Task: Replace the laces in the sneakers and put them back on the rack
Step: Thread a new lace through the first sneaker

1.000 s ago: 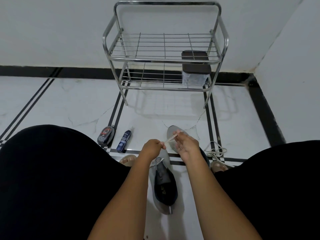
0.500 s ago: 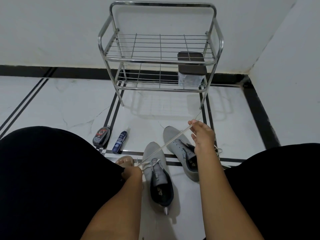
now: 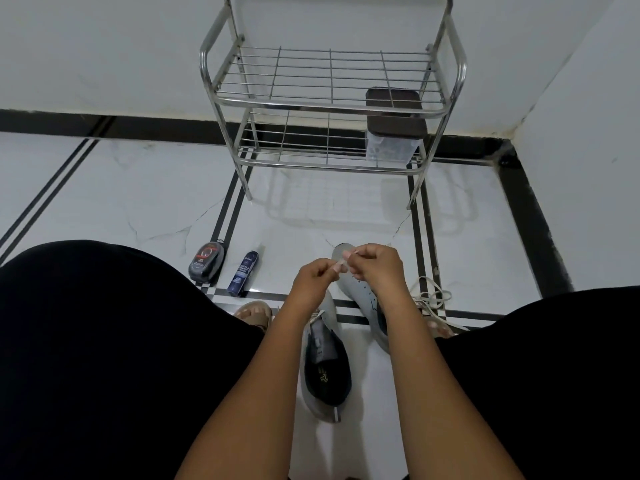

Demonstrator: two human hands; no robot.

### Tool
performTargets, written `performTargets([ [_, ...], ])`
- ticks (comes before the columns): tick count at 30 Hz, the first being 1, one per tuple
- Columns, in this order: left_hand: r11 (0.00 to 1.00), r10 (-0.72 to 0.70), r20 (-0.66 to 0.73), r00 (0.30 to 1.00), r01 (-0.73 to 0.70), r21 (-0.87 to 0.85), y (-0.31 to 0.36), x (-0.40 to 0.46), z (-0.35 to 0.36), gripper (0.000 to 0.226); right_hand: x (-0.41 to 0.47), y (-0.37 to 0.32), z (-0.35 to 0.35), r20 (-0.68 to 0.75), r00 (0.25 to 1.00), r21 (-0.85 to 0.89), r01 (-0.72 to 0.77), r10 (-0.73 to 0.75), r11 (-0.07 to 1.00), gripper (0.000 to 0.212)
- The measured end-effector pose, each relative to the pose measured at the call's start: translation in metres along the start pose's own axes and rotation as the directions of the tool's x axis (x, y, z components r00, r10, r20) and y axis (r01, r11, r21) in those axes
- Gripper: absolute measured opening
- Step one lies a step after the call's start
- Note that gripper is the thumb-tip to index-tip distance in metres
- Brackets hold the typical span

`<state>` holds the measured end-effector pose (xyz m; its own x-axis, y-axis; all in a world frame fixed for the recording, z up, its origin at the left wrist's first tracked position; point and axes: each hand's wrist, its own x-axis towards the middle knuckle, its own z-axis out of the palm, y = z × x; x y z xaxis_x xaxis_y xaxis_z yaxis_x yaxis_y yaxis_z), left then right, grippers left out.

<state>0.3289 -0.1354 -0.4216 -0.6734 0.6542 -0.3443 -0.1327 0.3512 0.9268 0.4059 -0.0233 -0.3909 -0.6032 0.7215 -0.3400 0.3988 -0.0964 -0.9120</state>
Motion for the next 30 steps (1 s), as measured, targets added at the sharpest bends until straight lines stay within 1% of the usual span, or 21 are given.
performTargets([
  [2,1.000,-0.010,-0.020,1.000,0.010,0.006,-0.002,0.002,-0.004,0.018,0.003,0.003,0.001,-0.020,1.000,-0.036,-0.011,0.010,0.999,0.009],
  [4,1.000,-0.014,-0.021,1.000,0.014,0.013,-0.002,0.002,-0.008,0.019,0.004,0.007,0.004,-0.008,0.999,-0.065,-0.034,0.033,0.997,0.013],
  [6,0.999,-0.036,-0.034,0.999,0.035,-0.035,-0.005,0.004,-0.008,0.020,0.005,0.011,0.009,0.013,0.998,-0.093,-0.052,0.053,0.994,0.018],
  [9,0.994,-0.100,-0.123,0.987,0.096,-0.042,-0.016,0.010,-0.007,0.014,0.009,0.024,0.018,-0.005,0.990,0.000,-0.144,0.144,0.990,0.033],
  [11,0.983,-0.173,-0.212,0.962,0.183,0.027,-0.033,0.014,-0.006,0.014,0.014,0.041,0.023,-0.058,0.972,0.013,-0.228,0.228,0.974,0.042],
  [12,0.970,-0.209,-0.240,0.948,0.233,0.073,-0.043,0.014,-0.006,0.018,0.017,0.057,0.026,-0.065,0.963,-0.035,-0.266,0.263,0.963,0.042],
  [14,0.924,-0.303,-0.240,0.922,0.346,0.164,-0.067,0.015,-0.006,0.028,0.023,0.088,0.036,-0.064,0.937,-0.157,-0.349,0.343,0.924,0.040],
  [15,0.880,-0.361,-0.224,0.905,0.410,0.240,-0.078,0.015,-0.006,0.030,0.022,0.102,0.042,-0.023,0.923,-0.253,-0.377,0.384,0.891,0.038],
  [16,0.816,-0.419,-0.216,0.882,0.470,0.337,-0.088,0.014,-0.004,0.029,0.019,0.111,0.048,0.015,0.904,-0.342,-0.398,0.428,0.852,0.035],
  [17,0.748,-0.461,-0.226,0.858,0.513,0.421,-0.094,0.013,-0.003,0.030,0.011,0.113,0.053,0.038,0.899,-0.455,-0.373,0.437,0.808,0.031],
  [18,0.699,-0.483,-0.247,0.840,0.540,0.469,-0.102,0.012,-0.001,0.034,0.005,0.117,0.058,0.050,0.899,-0.500,-0.354,0.434,0.790,0.024],
  [19,0.678,-0.494,-0.271,0.826,0.561,0.474,-0.107,0.011,0.001,0.038,-0.001,0.118,0.062,0.081,0.903,-0.537,-0.317,0.422,0.782,0.016],
  [20,0.672,-0.495,-0.295,0.817,0.576,0.466,-0.114,0.012,0.002,0.040,-0.005,0.122,0.064,0.112,0.909,-0.581,-0.268,0.401,0.769,0.014],
  [22,0.670,-0.481,-0.336,0.810,0.586,0.455,-0.120,0.013,0.005,0.039,-0.006,0.131,0.067,0.092,0.933,-0.607,-0.224,0.347,0.763,0.018],
  [24,0.682,-0.457,-0.361,0.813,0.580,0.445,-0.127,0.016,0.009,0.037,-0.005,0.132,0.067,0.070,0.933,-0.598,-0.244,0.353,0.764,0.015],
  [28,0.775,-0.367,-0.422,0.829,0.523,0.355,-0.119,0.019,0.020,0.025,-0.001,0.139,0.064,0.072,0.924,-0.572,-0.270,0.375,0.775,0.021],
  [30,0.832,-0.347,-0.461,0.817,0.495,0.250,-0.115,0.021,0.024,0.020,0.002,0.142,0.063,0.080,0.916,-0.553,-0.287,0.393,0.782,0.021],
])
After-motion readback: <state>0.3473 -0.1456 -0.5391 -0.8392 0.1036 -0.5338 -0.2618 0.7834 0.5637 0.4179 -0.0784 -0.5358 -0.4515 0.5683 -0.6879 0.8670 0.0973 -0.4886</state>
